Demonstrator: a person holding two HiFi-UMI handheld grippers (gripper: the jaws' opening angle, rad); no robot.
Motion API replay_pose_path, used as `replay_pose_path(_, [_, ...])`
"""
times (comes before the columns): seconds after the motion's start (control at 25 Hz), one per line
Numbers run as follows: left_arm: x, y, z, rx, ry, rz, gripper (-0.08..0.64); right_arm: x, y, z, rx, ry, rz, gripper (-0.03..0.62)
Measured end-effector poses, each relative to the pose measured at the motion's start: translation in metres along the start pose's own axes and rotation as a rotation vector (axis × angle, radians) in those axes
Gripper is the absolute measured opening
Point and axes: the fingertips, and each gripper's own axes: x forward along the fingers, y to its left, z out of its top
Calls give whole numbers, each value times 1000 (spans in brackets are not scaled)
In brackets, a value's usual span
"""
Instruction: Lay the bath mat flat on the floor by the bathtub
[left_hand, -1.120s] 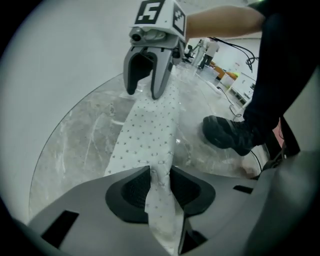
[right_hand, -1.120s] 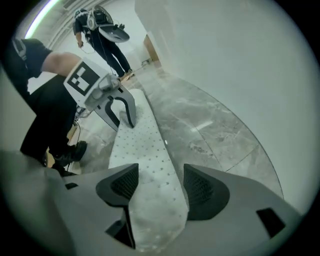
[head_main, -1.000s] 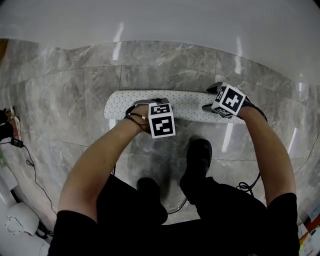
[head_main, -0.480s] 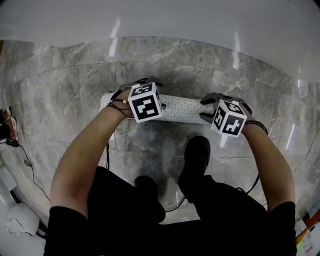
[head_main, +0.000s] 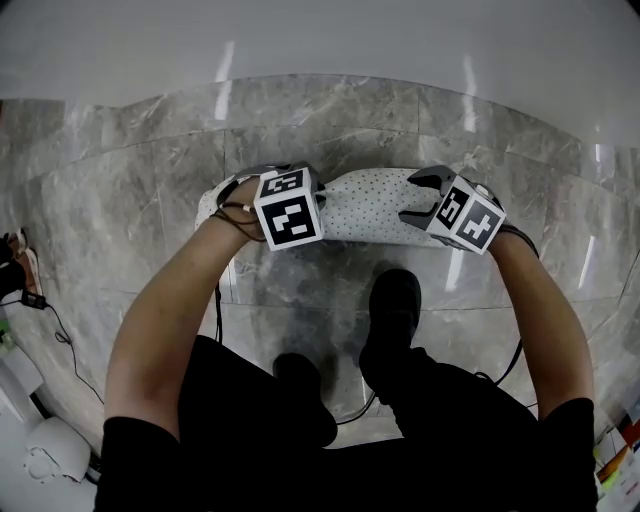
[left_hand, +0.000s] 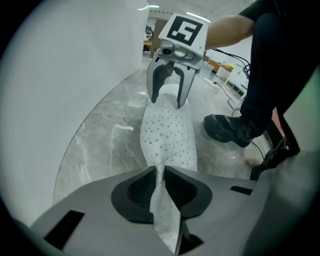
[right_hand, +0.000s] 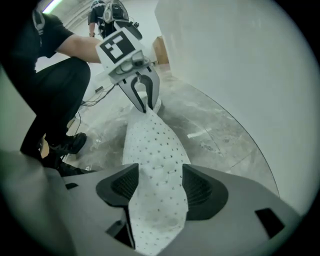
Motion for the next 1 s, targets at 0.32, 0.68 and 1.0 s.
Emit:
replay_pose_path(0.32, [-20, 2, 10, 151, 2, 166, 46, 10, -29, -5, 72, 31, 25, 346])
replay_pose_path(0.68, [-56, 9, 24, 237, -110, 285, 40, 4, -31, 4, 70, 99, 255, 402])
replay_pose_path(1.0, [-71, 89, 19, 106, -66, 562, 116, -12, -69, 29, -108, 51, 40, 138])
